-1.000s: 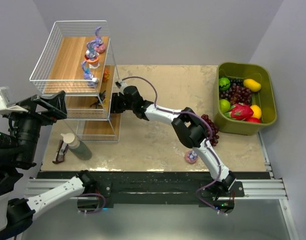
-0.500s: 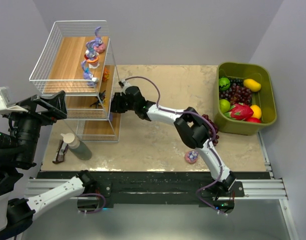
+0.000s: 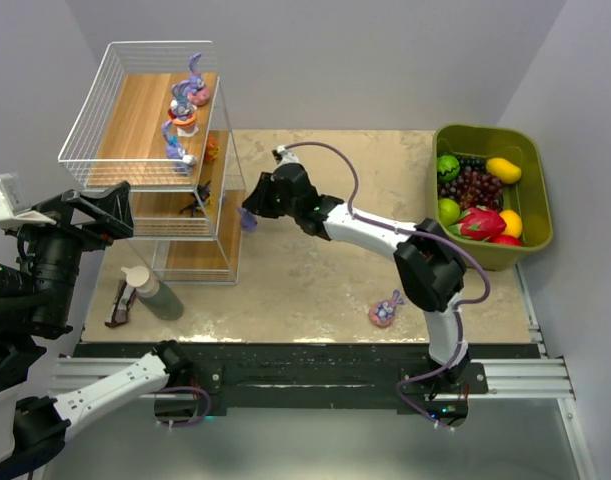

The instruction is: Place and organize the plastic toys onto the shelf

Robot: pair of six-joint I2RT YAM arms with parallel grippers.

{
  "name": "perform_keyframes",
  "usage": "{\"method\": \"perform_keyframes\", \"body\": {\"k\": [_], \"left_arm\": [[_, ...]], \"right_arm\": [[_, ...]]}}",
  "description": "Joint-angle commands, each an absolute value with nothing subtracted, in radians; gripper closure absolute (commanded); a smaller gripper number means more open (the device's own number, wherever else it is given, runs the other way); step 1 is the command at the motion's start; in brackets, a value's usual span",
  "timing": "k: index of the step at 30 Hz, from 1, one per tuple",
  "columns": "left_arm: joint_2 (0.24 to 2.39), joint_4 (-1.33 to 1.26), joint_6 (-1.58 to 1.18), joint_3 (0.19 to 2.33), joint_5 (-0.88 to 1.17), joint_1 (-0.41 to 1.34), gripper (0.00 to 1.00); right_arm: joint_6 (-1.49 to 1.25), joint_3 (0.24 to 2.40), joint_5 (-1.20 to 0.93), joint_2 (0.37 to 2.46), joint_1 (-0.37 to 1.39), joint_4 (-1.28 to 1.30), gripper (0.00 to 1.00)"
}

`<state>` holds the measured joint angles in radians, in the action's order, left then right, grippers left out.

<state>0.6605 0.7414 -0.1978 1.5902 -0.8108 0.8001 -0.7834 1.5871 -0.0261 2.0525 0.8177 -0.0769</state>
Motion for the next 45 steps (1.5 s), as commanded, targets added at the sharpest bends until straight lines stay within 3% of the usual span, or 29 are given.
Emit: {"method": "perform_keyframes", "body": {"k": [1, 14, 18, 19, 21, 22, 30, 38, 45], "left_arm": [[0.660, 0.719, -0.195, 1.592, -0.808, 0.804, 0.01], [0.681, 0.724, -0.198, 1.597, -0.779, 0.804, 0.00], [0.686, 0.724, -0.198, 1.597, -0.776, 0.804, 0.01], [0.686, 0.726, -0.198, 1.597, -0.776, 0.804, 0.00], [0.687, 0.726, -0.198, 1.597, -0.775, 0.804, 0.01], [0.689, 0.724, -0.198, 1.598, -0.776, 0.802, 0.01], [0.703, 0.716, -0.195, 1.600, -0.770, 0.804, 0.01], [0.701, 0.719, -0.215, 1.600, -0.764, 0.804, 0.00], [0.698, 0.718, -0.221, 1.600, -0.762, 0.804, 0.00]], "right_arm": [[-0.825, 1.475, 0.135, 1.951, 0.811, -0.052, 1.00], [-0.871, 1.235, 0.250, 1.908, 0.807, -0.308, 0.96], [-0.900, 1.178, 0.265, 1.885, 0.807, -0.337, 0.89], [-0.900, 1.163, 0.264, 1.881, 0.807, -0.342, 0.78], [-0.905, 1.154, 0.256, 1.862, 0.807, -0.331, 0.69], [-0.900, 1.147, 0.241, 1.858, 0.805, -0.333, 0.59], [-0.821, 1.177, 0.152, 1.798, 0.805, -0.253, 0.34], [-0.554, 1.405, -0.029, 1.877, 0.753, 0.048, 0.32], [-0.205, 1.627, -0.366, 2.034, 0.678, 0.216, 0.34]]}}
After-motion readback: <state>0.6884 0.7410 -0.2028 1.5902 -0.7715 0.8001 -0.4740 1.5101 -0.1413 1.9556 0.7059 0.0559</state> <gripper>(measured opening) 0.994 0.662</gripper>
